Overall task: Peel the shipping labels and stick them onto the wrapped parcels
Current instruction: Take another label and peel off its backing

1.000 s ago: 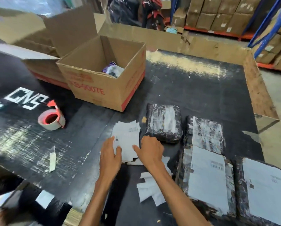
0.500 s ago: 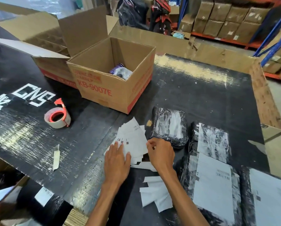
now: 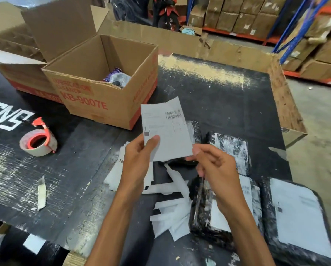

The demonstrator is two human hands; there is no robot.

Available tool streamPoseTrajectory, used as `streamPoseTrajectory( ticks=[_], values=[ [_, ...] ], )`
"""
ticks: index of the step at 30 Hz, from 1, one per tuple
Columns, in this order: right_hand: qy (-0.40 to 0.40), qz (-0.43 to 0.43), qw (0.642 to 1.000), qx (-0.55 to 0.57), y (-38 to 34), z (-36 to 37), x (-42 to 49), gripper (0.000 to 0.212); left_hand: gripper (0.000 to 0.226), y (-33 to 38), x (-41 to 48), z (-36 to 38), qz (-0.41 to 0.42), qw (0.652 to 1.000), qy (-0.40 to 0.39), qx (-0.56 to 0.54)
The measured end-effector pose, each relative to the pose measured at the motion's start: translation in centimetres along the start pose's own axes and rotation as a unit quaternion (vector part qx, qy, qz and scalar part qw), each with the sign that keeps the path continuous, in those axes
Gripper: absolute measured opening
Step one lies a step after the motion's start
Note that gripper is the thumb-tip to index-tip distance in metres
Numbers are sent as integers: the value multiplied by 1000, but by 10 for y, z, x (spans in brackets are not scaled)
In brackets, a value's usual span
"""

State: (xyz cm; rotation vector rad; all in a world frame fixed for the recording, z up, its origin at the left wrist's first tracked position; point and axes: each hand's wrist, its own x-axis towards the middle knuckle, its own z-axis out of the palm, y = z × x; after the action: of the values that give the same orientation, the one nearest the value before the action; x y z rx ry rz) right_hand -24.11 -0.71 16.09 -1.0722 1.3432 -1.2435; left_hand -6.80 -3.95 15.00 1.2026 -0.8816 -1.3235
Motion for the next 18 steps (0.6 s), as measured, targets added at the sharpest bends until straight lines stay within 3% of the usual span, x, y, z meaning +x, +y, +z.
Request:
streamPoseTrajectory(
  ticks=[7, 18],
  values=[
    [1, -14, 1000, 24, -12, -29, -18, 10, 27, 14, 0, 25, 54, 998, -40, 1],
    [-12, -51, 998, 24, -6, -34, -22, 9, 26, 5, -3, 29, 38, 997, -62, 1]
  ],
)
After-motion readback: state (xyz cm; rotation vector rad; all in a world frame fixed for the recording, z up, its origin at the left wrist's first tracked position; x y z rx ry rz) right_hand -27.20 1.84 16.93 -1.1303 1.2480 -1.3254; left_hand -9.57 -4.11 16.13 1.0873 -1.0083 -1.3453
